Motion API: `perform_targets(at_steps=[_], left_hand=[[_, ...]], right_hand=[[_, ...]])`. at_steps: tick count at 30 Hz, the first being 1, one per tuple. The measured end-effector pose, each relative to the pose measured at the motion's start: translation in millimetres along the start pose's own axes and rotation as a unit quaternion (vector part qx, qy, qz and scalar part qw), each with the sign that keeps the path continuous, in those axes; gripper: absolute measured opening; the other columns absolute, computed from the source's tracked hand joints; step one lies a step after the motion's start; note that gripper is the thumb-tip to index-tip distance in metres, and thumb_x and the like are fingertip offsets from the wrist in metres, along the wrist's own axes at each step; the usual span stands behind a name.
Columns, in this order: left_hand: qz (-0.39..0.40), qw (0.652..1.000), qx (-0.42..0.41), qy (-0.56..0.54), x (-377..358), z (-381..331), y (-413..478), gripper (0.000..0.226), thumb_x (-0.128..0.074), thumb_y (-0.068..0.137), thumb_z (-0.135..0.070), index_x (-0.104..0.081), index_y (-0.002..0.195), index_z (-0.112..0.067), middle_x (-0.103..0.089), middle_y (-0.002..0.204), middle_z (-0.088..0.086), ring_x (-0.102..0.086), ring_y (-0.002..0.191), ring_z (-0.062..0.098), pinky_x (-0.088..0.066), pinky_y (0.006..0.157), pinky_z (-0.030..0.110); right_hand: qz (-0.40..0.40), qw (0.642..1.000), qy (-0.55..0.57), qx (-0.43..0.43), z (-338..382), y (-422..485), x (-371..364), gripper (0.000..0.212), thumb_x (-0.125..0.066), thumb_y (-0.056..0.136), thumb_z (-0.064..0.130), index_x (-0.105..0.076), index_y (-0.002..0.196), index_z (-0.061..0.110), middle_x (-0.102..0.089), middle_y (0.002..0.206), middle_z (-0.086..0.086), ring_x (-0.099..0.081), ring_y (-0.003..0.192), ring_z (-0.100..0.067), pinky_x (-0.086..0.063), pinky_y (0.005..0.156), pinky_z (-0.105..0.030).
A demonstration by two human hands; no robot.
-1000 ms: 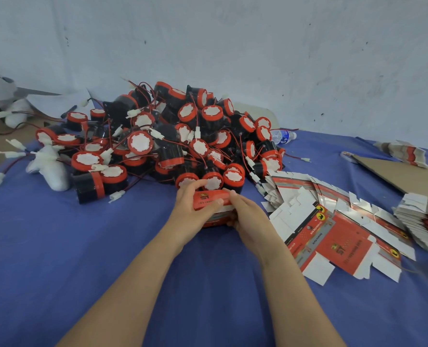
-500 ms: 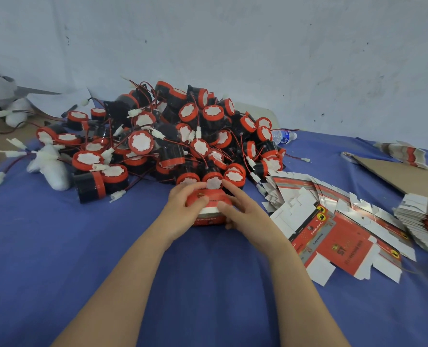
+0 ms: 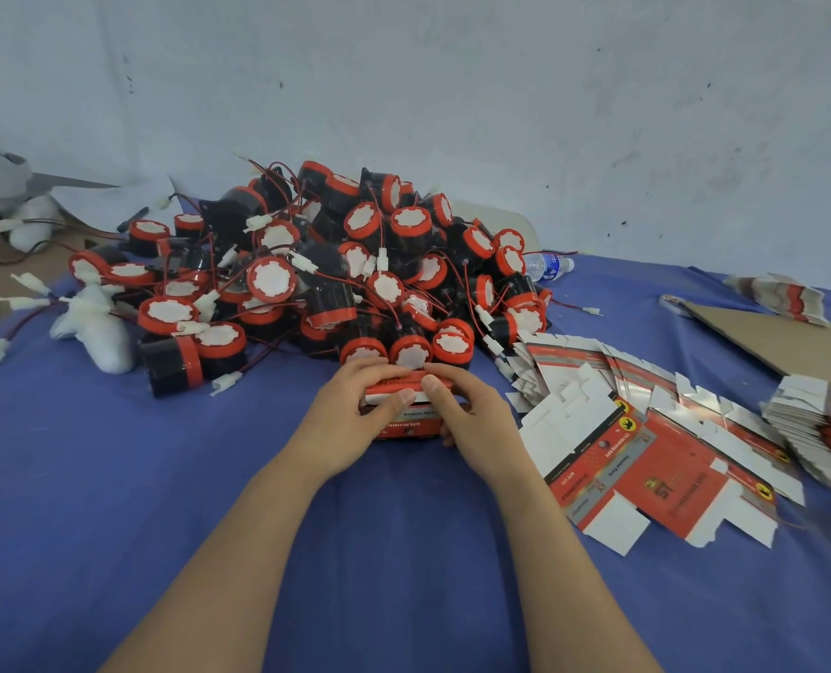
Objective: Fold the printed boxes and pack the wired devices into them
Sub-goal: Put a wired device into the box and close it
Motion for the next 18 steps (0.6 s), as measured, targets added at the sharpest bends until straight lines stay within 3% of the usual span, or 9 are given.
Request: perform_targets(at_steps=[6, 11, 13, 15, 18], left_hand=[[0.067, 0.995, 0.054, -0.055, -4.3, -0.7, 1.4, 0.04, -0.046, 0.099, -0.014, -0.049, 0.133, -0.034, -0.015, 0.154, -0.009, -0.017, 0.142, 0.01, -0.032, 0.113, 0.033], [0.039, 0.981, 0.106, -0.156, -6.1, -4.9, 1.0, 0.036, -0.038, 0.1, -0.016, -0.054, 0.125, -0.037, -0.011, 0.155, -0.019, -0.023, 0.137, 0.003, -0.033, 0.1, 0.022], [0.018, 0.975, 0.118, -0.189, -7.7, -6.1, 0.4, 0.031, -0.039, 0.101, -0.023, -0.059, 0.122, -0.035, -0.015, 0.154, -0.022, -0.025, 0.137, 0.002, -0.035, 0.104, 0.026], [-0.007, 0.973, 0.119, -0.196, -9.2, -5.8, 0.2, 0.029, -0.04, 0.102, -0.022, -0.059, 0.12, -0.034, -0.019, 0.153, -0.02, -0.027, 0.137, 0.002, -0.035, 0.109, 0.03], [-0.038, 0.969, 0.134, -0.206, -11.4, -2.9, 0.4, 0.034, -0.044, 0.1, -0.016, -0.049, 0.131, -0.031, -0.032, 0.15, -0.009, -0.04, 0.13, 0.01, -0.041, 0.103, 0.028]], right_hand=[[0.042, 0.996, 0.063, -0.054, 1.2, 1.4, 1.8, 0.036, -0.052, 0.098, 0.032, -0.054, 0.133, 0.03, -0.06, 0.108, 0.005, -0.055, 0.07, -0.004, -0.048, 0.058, -0.013], [0.042, 0.99, 0.097, -0.097, 2.8, 3.4, -7.3, 0.036, -0.038, 0.103, 0.032, -0.049, 0.137, 0.029, -0.055, 0.1, 0.01, -0.051, 0.077, -0.004, -0.046, 0.056, -0.011], [0.044, 0.985, 0.12, -0.116, 2.9, 4.0, -8.5, 0.036, -0.036, 0.104, 0.031, -0.048, 0.138, 0.031, -0.054, 0.102, 0.01, -0.051, 0.079, -0.005, -0.047, 0.059, -0.014], [0.05, 0.983, 0.133, -0.118, 3.1, 3.5, -9.5, 0.037, -0.036, 0.104, 0.031, -0.044, 0.14, 0.034, -0.054, 0.108, 0.01, -0.052, 0.082, -0.005, -0.046, 0.061, -0.015], [0.043, 0.978, 0.166, -0.121, 3.5, 3.8, -12.1, 0.04, -0.04, 0.103, 0.028, -0.037, 0.142, 0.035, -0.055, 0.105, 0.013, -0.052, 0.08, -0.004, -0.048, 0.062, -0.015]])
Point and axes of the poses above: each hand's wrist, its own y-axis towards the middle knuckle, its own x-axis out of the back of the hand, z = x × y, the point moved 1 cm from there along y, towards the middle knuckle
